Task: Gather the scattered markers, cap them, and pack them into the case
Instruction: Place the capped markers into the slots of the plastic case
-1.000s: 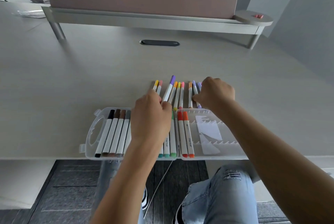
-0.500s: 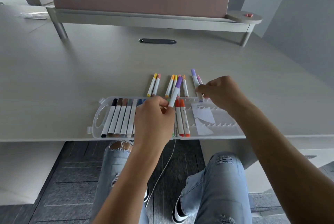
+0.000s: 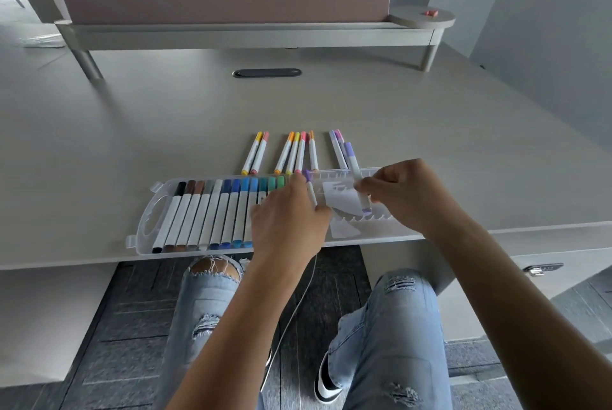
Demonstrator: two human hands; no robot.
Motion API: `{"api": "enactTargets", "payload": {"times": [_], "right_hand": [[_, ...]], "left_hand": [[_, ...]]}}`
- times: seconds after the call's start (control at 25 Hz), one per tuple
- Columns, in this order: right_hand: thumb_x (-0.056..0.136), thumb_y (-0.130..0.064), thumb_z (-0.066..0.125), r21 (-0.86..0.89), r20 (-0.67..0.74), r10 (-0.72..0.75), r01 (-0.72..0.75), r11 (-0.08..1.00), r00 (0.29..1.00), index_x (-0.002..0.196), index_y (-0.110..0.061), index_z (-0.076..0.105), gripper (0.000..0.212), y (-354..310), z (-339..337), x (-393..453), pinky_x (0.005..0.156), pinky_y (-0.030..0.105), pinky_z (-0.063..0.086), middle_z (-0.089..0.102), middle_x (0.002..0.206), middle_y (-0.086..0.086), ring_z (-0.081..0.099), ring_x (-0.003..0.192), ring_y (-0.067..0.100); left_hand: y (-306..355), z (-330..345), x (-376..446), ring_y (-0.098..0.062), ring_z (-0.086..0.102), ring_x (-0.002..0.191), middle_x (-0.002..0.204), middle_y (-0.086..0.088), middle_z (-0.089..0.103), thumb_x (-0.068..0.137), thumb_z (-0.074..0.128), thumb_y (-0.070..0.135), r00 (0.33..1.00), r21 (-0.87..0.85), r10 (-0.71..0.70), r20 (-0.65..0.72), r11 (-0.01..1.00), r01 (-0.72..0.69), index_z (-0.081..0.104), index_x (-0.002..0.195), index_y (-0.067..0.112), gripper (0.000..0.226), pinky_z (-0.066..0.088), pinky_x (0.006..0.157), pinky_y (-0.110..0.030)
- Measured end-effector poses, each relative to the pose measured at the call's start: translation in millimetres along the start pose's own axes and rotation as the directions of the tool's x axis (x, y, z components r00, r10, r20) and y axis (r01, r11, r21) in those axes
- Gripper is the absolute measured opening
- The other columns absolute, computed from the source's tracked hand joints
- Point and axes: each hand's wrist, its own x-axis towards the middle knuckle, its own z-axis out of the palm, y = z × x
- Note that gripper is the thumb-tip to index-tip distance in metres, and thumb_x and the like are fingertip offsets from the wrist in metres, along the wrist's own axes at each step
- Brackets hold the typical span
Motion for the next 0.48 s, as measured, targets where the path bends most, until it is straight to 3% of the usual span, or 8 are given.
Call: {"api": "enactTargets", "payload": {"times": [0.12,0.24,0.48], "right_hand": [[0.088,-0.027,0.074,0.024,0.027,0.006,-0.007,1.000,1.000,0.067,-0.002,0.074,0.033,5.3,1.4,2.1,0.037,0.015,0.027,0.057,0.047,0.001,0.036,0.033,0.006],[0.088,-0.028,0.075,0.021,0.040,0.012,-0.013,1.000,0.999,0.065,-0.005,0.076,0.032,6.3,5.3,5.0,0.036,0.014,0.027,0.055,0.043,-0.004,0.036,0.032,0.004],[0.086,-0.033,0.074,-0.015,0.049,0.001,0.000,1.000,0.999,0.072,0.001,0.074,0.038,2.9,15.2,6.8,0.048,0.022,0.031,0.066,0.063,0.020,0.042,0.046,0.015]], "left_hand": [[-4.2,4.2,-0.3,-0.017,0.072,0.087,0.103,0.005,0.072,0.094,0.064,0.042,0.999,0.014,0.036,-0.038,0.999,-0.036,0.057,0.125,0.029,0.035,0.057,0.083,-0.045],[-7.4,9.9,-3.0,-0.017,0.070,0.096,0.104,0.004,0.074,0.096,0.063,0.038,0.990,0.059,0.070,-0.124,0.996,-0.063,0.062,0.128,0.028,0.034,0.053,0.092,-0.042],[-11.4,16.1,-5.8,-0.022,0.055,0.114,0.116,0.002,0.066,0.099,0.055,0.044,0.981,0.233,0.114,-0.157,0.970,-0.075,0.061,0.132,0.032,0.036,0.040,0.095,-0.040]]}}
